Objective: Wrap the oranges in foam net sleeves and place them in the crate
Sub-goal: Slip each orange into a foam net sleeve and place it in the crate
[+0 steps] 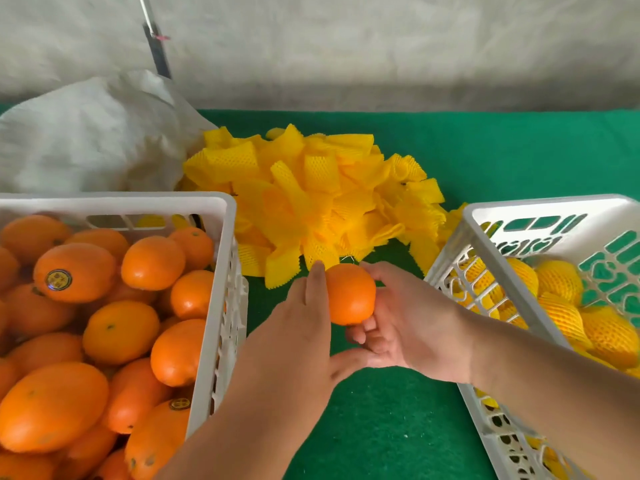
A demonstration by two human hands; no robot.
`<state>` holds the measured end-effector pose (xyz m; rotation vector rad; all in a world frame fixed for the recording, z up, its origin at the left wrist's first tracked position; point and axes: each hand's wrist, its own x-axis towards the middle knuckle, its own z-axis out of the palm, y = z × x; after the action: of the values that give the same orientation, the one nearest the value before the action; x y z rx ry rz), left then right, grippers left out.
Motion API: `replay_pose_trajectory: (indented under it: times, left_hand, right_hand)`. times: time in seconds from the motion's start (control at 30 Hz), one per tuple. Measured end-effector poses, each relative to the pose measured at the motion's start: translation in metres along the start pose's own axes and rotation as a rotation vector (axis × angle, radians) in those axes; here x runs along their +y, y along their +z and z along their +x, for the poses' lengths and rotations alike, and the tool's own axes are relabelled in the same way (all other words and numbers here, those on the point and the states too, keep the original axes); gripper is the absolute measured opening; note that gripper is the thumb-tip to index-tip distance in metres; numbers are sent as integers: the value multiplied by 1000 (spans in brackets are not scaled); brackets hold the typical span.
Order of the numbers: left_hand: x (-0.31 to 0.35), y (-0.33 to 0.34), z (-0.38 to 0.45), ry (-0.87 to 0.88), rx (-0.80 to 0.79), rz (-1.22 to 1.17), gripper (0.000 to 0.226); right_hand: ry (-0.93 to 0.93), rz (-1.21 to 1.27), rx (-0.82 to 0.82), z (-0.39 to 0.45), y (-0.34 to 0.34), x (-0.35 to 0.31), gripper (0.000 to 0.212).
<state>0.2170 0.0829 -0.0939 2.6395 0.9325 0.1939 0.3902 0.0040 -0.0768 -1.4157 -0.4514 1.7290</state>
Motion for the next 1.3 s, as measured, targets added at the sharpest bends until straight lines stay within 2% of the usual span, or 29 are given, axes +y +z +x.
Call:
replay_pose_trajectory:
  times: [0.07,0.13,0.2,0.27,0.33,0.4,0.5,0.57,0.67,0.77,0.87,0.93,1.0,1.1,1.17,1.3]
  left_hand:
    - [4,-1,1,12,-44,-86,132]
    - [6,-2,1,11,-37,-194,129]
    - [4,-4,-1,6,24,-288,114]
    - [4,-4,-2,25,96,-262,92]
    - [4,-3,-2,42,144,-186,76]
    - [4,-5,-2,10,128,-135,67]
    - [2,-6,-2,-39,52,-82,65]
    - [2,-8,0,-69,10,-82,66]
    - [3,-10,4,-97,-44,-63,70]
    - [4,-12,8,-117,-98,-56,72]
    - [4,-11,10,-138,-138,-58,73]
    - [4,-11,12,-144,-160,-62,74]
    - [4,-10,13,-146,-181,-68,76]
    - [3,-10,14,-165,-197,-69,76]
    - [2,-9,15,-173,-193,-66,76]
    - [1,-5,16,-171,-190,-72,79]
  right_hand:
    - [-38,-21,-53,0,1,6,70]
    - [-91,-17,-76,-1,-1,10,61]
    - [-92,-57,-59,0,-6,11,55]
    - [-84,-85,-66,3,-8,10,52]
    - [-36,-104,-90,10,-8,9,55]
    - [24,-216,-75,22,-6,7,64]
    - [84,-501,142,50,-9,1,69]
    - [43,-712,323,74,-18,-1,53]
    - [-46,-1003,467,112,-39,-6,41]
    - [-170,-1103,626,139,-47,-19,32]
    - [-426,-1124,723,159,-43,-30,17]
    - [-622,-1173,688,166,-35,-34,8]
    - [-751,-1254,573,172,-29,-34,10]
    - [-746,-1439,440,182,-20,-27,25]
    - [-738,-1551,453,190,-16,-23,31]
    - [-818,-1610,517,196,-16,-15,36]
